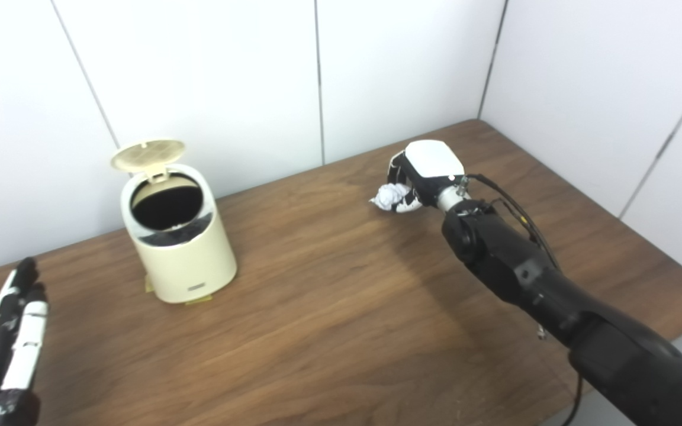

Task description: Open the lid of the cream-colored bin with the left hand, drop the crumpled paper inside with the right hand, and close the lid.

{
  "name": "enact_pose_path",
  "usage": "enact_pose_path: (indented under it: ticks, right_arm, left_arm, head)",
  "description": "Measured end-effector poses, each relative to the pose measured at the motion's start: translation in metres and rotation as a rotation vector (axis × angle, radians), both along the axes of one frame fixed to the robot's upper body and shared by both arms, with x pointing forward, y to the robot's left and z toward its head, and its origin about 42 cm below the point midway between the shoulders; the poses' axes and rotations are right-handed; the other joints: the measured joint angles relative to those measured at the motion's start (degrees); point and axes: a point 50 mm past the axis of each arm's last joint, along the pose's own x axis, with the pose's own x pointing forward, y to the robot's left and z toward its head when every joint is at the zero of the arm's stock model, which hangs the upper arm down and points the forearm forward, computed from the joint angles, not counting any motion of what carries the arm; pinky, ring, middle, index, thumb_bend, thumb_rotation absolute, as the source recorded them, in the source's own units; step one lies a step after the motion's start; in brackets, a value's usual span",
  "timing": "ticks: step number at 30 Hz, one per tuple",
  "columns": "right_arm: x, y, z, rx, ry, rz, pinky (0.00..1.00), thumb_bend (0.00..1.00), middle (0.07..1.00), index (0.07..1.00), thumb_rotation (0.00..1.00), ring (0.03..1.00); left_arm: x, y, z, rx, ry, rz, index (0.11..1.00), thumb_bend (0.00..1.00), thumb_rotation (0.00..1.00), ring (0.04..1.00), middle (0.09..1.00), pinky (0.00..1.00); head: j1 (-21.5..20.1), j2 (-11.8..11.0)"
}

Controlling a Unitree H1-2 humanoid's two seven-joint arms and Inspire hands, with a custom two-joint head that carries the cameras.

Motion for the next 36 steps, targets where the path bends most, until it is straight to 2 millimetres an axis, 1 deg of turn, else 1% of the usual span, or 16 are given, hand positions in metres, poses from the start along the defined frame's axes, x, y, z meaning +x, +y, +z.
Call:
enact_pose_path:
  ticks: [2, 3, 5, 7, 10, 12, 13, 16, 18, 20, 23, 24, 26, 28, 31, 36]
  right_arm:
    - [-0.002, 0.013, 0.013, 0.002, -0.045, 0.036, 0.32, 0.49, 0.541, 0.515, 0.00, 0.394]
    - [-0.003, 0.019, 0.021, 0.006, -0.074, 0.056, 0.33, 0.49, 0.540, 0.517, 0.00, 0.393]
    - [-0.005, 0.024, 0.033, 0.012, -0.113, 0.084, 0.34, 0.49, 0.535, 0.521, 0.00, 0.391]
    - [-0.007, 0.028, 0.041, 0.017, -0.139, 0.101, 0.37, 0.50, 0.534, 0.522, 0.00, 0.391]
    - [-0.012, 0.032, 0.052, 0.015, -0.176, 0.124, 0.42, 0.50, 0.526, 0.523, 0.00, 0.385]
    - [-0.016, 0.035, 0.056, 0.019, -0.198, 0.147, 0.45, 0.50, 0.520, 0.533, 0.00, 0.386]
    - [-0.018, 0.036, 0.057, 0.020, -0.207, 0.159, 0.45, 0.50, 0.514, 0.533, 0.00, 0.379]
    - [-0.023, 0.040, 0.056, 0.013, -0.220, 0.196, 0.44, 0.50, 0.494, 0.528, 0.00, 0.380]
    - [-0.025, 0.046, 0.055, 0.006, -0.235, 0.217, 0.44, 0.50, 0.479, 0.537, 0.00, 0.388]
    - [-0.027, 0.055, 0.058, 0.014, -0.260, 0.235, 0.50, 0.52, 0.483, 0.507, 0.00, 0.409]
    - [-0.030, 0.073, 0.064, 0.076, -0.318, 0.266, 0.47, 0.52, 0.476, 0.521, 0.00, 0.395]
    - [-0.031, 0.079, 0.065, 0.098, -0.335, 0.280, 0.37, 0.51, 0.481, 0.534, 0.00, 0.366]
    - [-0.033, 0.093, 0.065, 0.153, -0.359, 0.316, 0.34, 0.51, 0.486, 0.537, 0.00, 0.359]
    - [-0.034, 0.106, 0.065, 0.199, -0.387, 0.347, 0.29, 0.50, 0.507, 0.529, 0.00, 0.378]
    - [-0.033, 0.124, 0.065, 0.251, -0.419, 0.367, 0.27, 0.49, 0.523, 0.531, 0.00, 0.389]
    - [-0.024, 0.150, 0.062, 0.300, -0.460, 0.418, 0.30, 0.49, 0.521, 0.520, 0.00, 0.398]
  left_arm:
    - [0.001, 0.000, -0.003, -0.009, 0.002, -0.012, 1.000, 0.12, 0.67, 1.000, 1.000, 1.00]
    - [0.002, -0.001, -0.005, -0.010, 0.004, -0.016, 1.000, 0.14, 0.67, 1.000, 1.000, 1.00]
    - [0.002, -0.003, -0.007, -0.002, 0.003, -0.020, 1.000, 0.23, 0.67, 1.000, 1.000, 1.00]
    - [0.002, -0.004, -0.009, 0.013, 0.008, -0.015, 1.000, 0.30, 0.65, 1.000, 1.000, 1.00]
    - [0.000, -0.005, -0.017, 0.033, 0.029, -0.005, 1.000, 0.37, 0.65, 1.000, 1.000, 1.00]
    - [-0.002, -0.007, -0.024, 0.032, 0.043, -0.004, 1.000, 0.39, 0.66, 1.000, 1.000, 1.00]
    - [-0.004, -0.007, -0.026, 0.032, 0.046, -0.004, 1.000, 0.42, 0.68, 1.000, 1.000, 1.00]
    - [-0.006, -0.011, -0.033, 0.050, 0.055, -0.004, 1.000, 0.43, 0.71, 1.000, 0.997, 1.00]
    - [-0.006, -0.013, -0.036, 0.056, 0.061, 0.000, 1.000, 0.44, 0.72, 1.000, 0.990, 1.00]
    - [-0.006, -0.017, -0.038, 0.059, 0.065, 0.009, 1.000, 0.44, 0.73, 1.000, 0.979, 1.00]
    - [-0.006, -0.023, -0.039, 0.076, 0.062, 0.016, 1.000, 0.42, 0.73, 1.000, 0.969, 1.00]
    - [-0.006, -0.025, -0.039, 0.073, 0.062, 0.015, 1.000, 0.40, 0.73, 1.000, 0.971, 1.00]
    - [-0.007, -0.027, -0.040, 0.065, 0.063, 0.020, 1.000, 0.40, 0.72, 1.000, 0.973, 1.00]
    - [-0.008, -0.028, -0.042, 0.061, 0.057, 0.020, 1.000, 0.39, 0.72, 0.998, 0.981, 1.00]
    - [-0.006, -0.029, -0.048, 0.060, 0.056, 0.017, 1.000, 0.41, 0.71, 0.998, 0.981, 1.00]
    - [-0.007, -0.030, -0.054, 0.085, 0.062, 0.022, 1.000, 0.41, 0.70, 0.999, 0.977, 1.00]
  head:
    - [2.9, 0.2]
    - [3.3, 0.2]
    - [5.8, 0.4]
    - [7.2, 0.3]
    - [9.8, 0.2]
    - [11.3, 0.2]
    - [12.3, 0.1]
    - [14.8, -0.2]
    - [15.0, -0.2]
    - [16.9, -0.4]
    - [18.6, -0.7]
    - [19.0, -0.6]
    - [19.6, -1.0]
    - [20.3, -1.3]
    - [20.8, -1.7]
    - [21.5, -2.2]
